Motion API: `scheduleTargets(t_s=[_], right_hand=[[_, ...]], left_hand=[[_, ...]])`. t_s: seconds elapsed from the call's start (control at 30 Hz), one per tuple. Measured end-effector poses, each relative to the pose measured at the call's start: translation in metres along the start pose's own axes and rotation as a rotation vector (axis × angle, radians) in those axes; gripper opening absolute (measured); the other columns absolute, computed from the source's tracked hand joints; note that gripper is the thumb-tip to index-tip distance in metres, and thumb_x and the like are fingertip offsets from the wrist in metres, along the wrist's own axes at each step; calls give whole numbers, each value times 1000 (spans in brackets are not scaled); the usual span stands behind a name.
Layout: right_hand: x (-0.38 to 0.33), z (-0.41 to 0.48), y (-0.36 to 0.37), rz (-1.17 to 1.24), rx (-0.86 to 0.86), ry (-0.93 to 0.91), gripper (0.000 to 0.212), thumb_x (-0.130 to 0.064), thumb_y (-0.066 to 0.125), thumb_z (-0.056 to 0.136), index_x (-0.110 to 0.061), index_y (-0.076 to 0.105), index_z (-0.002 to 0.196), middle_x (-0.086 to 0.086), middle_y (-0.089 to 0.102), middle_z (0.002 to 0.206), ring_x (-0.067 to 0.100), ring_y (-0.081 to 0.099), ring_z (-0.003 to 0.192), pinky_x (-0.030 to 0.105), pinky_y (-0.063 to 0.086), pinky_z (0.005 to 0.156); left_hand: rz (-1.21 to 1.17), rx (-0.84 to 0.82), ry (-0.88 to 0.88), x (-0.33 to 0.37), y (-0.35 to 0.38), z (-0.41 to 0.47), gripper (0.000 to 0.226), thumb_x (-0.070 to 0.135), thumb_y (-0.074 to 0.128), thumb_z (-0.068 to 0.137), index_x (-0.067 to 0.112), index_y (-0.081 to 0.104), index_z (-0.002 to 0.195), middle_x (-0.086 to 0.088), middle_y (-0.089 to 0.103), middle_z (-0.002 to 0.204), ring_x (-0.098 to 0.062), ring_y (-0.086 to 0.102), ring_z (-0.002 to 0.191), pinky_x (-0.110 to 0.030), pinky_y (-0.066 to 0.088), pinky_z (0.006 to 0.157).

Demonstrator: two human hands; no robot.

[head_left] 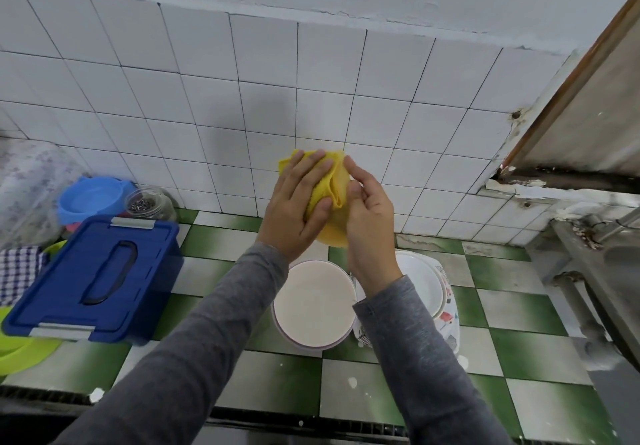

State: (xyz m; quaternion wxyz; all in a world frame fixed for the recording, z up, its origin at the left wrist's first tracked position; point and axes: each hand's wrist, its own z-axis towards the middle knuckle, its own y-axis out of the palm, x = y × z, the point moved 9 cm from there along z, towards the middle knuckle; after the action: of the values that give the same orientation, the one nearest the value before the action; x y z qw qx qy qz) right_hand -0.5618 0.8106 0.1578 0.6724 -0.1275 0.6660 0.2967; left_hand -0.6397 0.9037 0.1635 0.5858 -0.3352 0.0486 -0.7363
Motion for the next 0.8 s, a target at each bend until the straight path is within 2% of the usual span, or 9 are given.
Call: scheduleTargets(t_s=[0.07,0.13,0.2,0.27,0.37,0.5,0.63,0.7,0.8], right_hand=[[-2,0,2,-101,-62,-18,34,-10,40,107,-30,65,118,-9,63,121,7,58,111,22,51,92],[-1,-1,2,-142,-113,-18,34,-8,41,106,-28,67,114,-14,64,116,0,58,104,11,51,80],[2,1,-6,-135,-109,16,34,-8,41,106,-27,69,109,-6,65,122,2,58,103,7,49,70],[5,4,-18,-41,-76,69,34,-8,43,106,-25,72,105,-1,67,124,9,61,104,10,51,70],[7,10,-32,213,-43,151,30,-8,43,105,-18,71,108,-3,71,116,8,67,102,22,57,81],[14,16,-45,452,29,216,29,-8,41,105,-15,69,111,1,71,118,14,65,108,34,52,101],[31,15,-51,676,90,307,26,-9,43,105,-16,66,113,-2,76,104,13,71,94,39,54,96],[37,14,-56,661,135,308,26,-9,42,105,-18,66,111,-2,76,104,16,69,99,42,54,97],[35,12,-68,499,249,226,29,-12,39,107,-19,66,116,1,68,122,22,61,118,41,54,98]], left_hand=[[-109,-10,-117,-10,-2,0,47,33,41,101,8,49,140,-11,47,146,-27,43,137,-44,37,114],[-256,-4,-258,-26,-4,-6,44,35,40,99,16,49,139,-5,52,140,-17,50,129,-38,43,108],[-348,-11,-360,-37,-3,-14,44,41,39,98,22,51,135,2,57,132,-13,54,120,-36,48,101],[-402,-40,-441,-45,-1,-18,43,48,38,96,30,53,132,14,59,128,-9,56,116,-34,49,97],[-530,-60,-557,-54,2,-23,46,54,38,93,35,54,131,28,60,125,-6,56,117,-29,48,98],[-634,-25,-619,-52,4,-27,49,56,37,92,37,50,135,17,58,134,-8,55,124,-28,48,101],[-652,-1,-639,-42,9,-23,46,45,34,99,32,41,142,18,49,140,8,50,123,-15,44,100],[-643,3,-632,-38,10,-22,45,38,34,99,32,39,143,14,47,143,11,48,123,-11,43,97],[-640,-6,-614,-29,14,-23,45,35,37,100,32,38,144,7,46,146,13,48,121,-8,42,93]])
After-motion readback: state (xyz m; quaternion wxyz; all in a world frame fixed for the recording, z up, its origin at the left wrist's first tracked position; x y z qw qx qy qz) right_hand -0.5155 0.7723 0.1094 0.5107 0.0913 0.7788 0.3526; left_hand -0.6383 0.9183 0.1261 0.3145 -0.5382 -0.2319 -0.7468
